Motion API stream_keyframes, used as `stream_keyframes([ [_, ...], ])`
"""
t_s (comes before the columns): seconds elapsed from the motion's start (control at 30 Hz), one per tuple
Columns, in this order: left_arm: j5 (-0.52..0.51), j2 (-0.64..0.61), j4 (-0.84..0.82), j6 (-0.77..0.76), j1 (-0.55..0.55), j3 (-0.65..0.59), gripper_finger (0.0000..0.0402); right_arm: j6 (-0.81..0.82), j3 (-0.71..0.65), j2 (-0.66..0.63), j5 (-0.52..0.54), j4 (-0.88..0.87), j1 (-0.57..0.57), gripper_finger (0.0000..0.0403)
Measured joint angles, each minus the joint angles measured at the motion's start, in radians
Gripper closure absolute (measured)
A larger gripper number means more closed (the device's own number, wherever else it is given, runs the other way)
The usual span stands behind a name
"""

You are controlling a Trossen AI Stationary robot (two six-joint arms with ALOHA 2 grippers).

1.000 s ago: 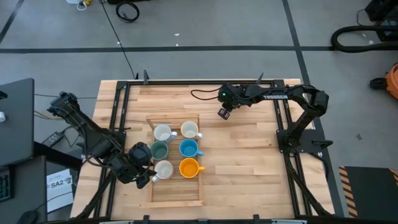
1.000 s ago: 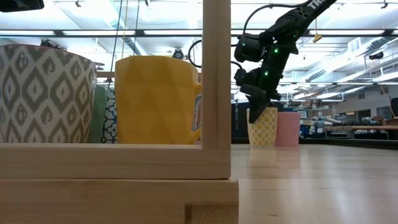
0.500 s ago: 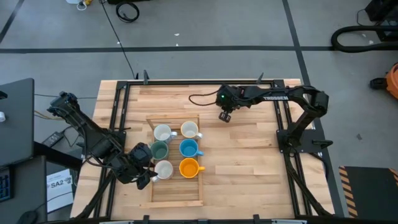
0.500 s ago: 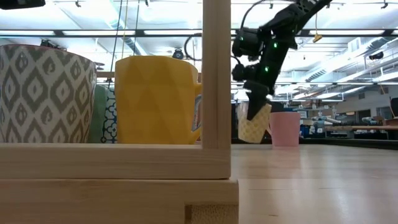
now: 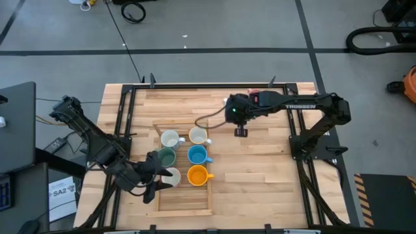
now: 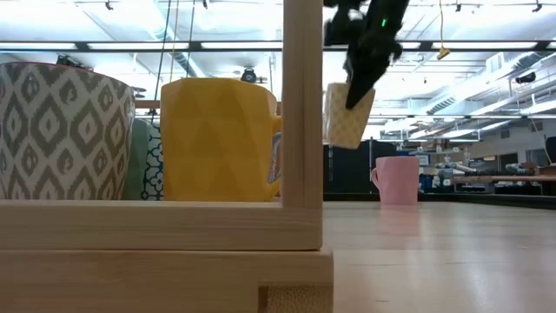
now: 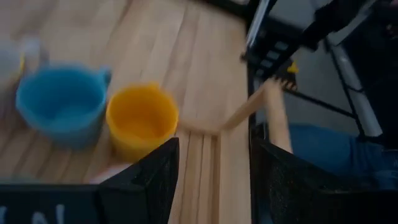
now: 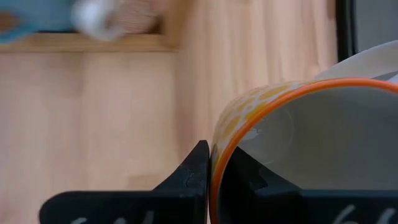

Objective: Place coffee mugs
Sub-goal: Put the yellow and white mug on the shelf

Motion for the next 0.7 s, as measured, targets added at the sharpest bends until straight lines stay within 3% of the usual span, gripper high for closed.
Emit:
stream_keyframes([
  [0.17, -0.089, 0.000, 0.150, 0.213, 0.000, 0.000, 0.0195, -0.004, 0.095, -0.005, -0.030, -0.116, 0.120, 0.0368],
  [0.37, -0.170, 0.000, 0.287, 0.464, 0.014, 0.000, 0.0195, -0.067, 0.157, -0.004, -0.051, -0.123, 0.265, 0.0367],
  [0.7, -0.175, 0.000, 0.373, 0.534, 0.189, 0.000, 0.0195, -0.159, 0.168, -0.003, -0.050, -0.058, 0.435, 0.0367],
])
